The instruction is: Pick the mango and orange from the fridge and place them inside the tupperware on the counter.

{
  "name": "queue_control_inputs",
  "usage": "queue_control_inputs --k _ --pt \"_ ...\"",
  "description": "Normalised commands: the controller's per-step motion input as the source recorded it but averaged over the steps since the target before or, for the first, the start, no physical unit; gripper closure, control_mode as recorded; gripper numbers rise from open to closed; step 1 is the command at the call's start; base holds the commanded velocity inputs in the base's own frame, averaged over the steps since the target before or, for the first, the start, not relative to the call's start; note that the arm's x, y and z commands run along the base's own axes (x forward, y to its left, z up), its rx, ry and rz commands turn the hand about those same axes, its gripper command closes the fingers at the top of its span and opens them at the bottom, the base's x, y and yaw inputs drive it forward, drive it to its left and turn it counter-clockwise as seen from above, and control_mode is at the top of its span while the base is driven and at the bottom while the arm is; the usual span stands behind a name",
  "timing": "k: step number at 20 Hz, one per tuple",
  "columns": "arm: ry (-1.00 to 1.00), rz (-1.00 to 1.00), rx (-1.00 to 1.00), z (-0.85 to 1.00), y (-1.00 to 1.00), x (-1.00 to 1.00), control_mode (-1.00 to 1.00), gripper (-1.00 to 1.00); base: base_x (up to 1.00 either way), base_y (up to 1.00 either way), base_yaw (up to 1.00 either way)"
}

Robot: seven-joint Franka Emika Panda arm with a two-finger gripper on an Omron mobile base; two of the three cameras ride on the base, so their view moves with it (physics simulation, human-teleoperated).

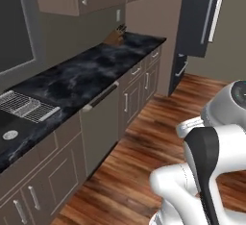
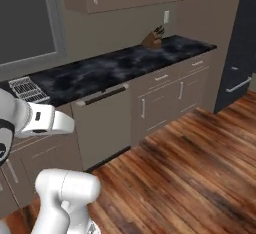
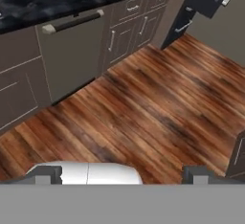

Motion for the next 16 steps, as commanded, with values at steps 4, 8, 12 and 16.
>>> queue_control_inputs --k 4,8,12,16 --pt "0.00 0.00 0.00 0.00 0.00 0.00 1.00 -1.00 1.00 -0.83 0.27" --pt "0.00 0.00 0.00 0.00 0.00 0.00 1.00 -1.00 1.00 -0.87 0.20" --pt "0.00 0.00 0.00 0.00 0.00 0.00 1.00 -1.00 1.00 -0.89 0.20" --pt "0.00 0.00 0.00 0.00 0.00 0.00 1.00 -1.00 1.00 -0.90 0.23"
